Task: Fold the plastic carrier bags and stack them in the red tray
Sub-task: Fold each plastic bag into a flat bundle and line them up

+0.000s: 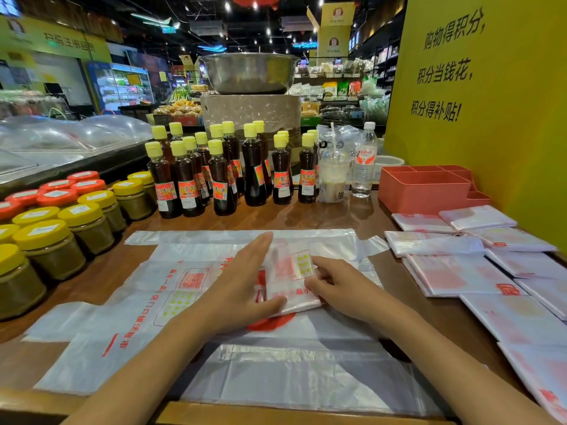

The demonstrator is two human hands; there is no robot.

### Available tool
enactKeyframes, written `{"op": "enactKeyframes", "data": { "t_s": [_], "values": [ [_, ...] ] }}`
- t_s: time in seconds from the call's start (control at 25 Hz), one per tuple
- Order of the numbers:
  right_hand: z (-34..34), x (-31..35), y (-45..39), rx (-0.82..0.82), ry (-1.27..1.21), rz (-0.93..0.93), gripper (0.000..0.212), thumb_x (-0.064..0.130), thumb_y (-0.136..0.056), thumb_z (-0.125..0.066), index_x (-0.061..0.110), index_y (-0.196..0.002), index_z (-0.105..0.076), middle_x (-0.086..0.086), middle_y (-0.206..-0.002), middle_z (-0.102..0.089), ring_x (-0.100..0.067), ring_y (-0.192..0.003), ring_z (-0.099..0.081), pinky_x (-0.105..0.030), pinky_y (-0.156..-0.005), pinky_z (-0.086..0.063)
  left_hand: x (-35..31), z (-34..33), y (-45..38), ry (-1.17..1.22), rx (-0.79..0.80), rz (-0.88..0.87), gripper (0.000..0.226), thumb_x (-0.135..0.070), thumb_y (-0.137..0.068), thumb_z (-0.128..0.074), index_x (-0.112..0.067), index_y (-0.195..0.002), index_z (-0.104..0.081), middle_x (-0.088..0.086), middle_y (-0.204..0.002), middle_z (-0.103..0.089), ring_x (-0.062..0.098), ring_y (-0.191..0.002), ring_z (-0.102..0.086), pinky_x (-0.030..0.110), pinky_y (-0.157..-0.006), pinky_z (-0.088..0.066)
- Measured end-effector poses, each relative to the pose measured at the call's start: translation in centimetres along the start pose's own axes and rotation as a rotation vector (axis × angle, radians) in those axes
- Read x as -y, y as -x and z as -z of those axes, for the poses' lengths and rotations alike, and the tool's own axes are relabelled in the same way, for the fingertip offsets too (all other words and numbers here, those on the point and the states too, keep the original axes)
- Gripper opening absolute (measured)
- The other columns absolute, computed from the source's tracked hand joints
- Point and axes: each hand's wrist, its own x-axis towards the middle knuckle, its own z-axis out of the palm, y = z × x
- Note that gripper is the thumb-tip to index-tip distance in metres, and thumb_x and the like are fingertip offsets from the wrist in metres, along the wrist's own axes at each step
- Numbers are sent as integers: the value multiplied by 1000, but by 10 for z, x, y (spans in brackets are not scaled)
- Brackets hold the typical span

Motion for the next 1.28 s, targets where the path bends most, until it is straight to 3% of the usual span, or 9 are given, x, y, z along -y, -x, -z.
{"op": "enactKeyframes", "data": {
  "t_s": [0.08,0.2,0.32,0.48,0.84,0.92,1.0,1.12,1.28],
  "values": [
    [2,3,3,17,187,-35,26,28,-105,-47,26,-130,-56,13,-91,-62,-2,-79,-57,-22,-73,-47,-5,-3,3,-134,104,-92,94,-64,-91,-52,-36,-157,9,-21,-163,17,-3,-148,14,28,-123,-2],
    [-3,4,6,-52,448,-42,49,34,-106,-39,20,-153,-33,2,-136,-51,-15,-121,-51,-32,-103,-43,-8,-12,3,-265,235,-67,83,-63,-98,-35,-27,-159,9,-13,-163,21,-1,-147,22,26,-122,8],
    [-15,4,6,63,538,17,59,39,-108,-28,20,-162,-9,3,-168,-10,-13,-153,-10,-34,-125,-12,-6,-16,1,-330,302,-32,78,-63,-100,-25,-25,-158,12,-10,-163,21,0,-147,24,24,-120,13],
    [-22,1,6,180,672,9,57,40,-109,-15,23,-162,-4,8,-169,3,-7,-154,6,-40,-126,3,-7,-16,-1,-370,347,-22,77,-64,-100,-21,-25,-157,14,-9,-163,21,1,-147,22,27,-121,13],
    [-25,2,7,153,678,-3,57,43,-107,-14,24,-161,-11,7,-169,-3,-12,-155,2,-43,-126,4,-7,-15,-1,-342,300,-8,79,-67,-98,-25,-27,-160,3,-9,-166,10,2,-151,10,25,-121,8],
    [-20,2,9,-18,646,53,52,43,-106,-28,23,-153,-36,4,-159,-34,-19,-149,-27,-38,-122,-17,-5,-16,3,-339,200,6,80,-72,-94,-27,-31,-160,-7,-8,-167,1,8,-153,1,30,-123,0],
    [-6,5,11,-206,566,53,38,41,-102,-43,26,-136,-52,5,-127,-59,-18,-120,-54,-36,-102,-41,-2,-14,5,-364,121,49,81,-76,-91,-25,-33,-158,-16,-4,-167,-10,15,-151,-10,35,-122,-9],
    [6,10,17,-237,375,-79,20,39,-98,-52,35,-113,-65,11,-84,-67,-6,-81,-60,-35,-77,-52,-1,-12,4,-387,59,108,91,-83,-83,-11,-30,-156,-28,-1,-161,-27,18,-143,-25,36,-118,-21],
    [0,8,14,-175,209,-128,15,47,-93,-60,35,-98,-69,10,-75,-69,-7,-75,-64,-36,-75,-56,-5,-10,2,-349,0,66,88,-79,-81,-13,-25,-139,-52,-4,-141,-47,13,-118,-39,32,-99,-40]
  ]
}}
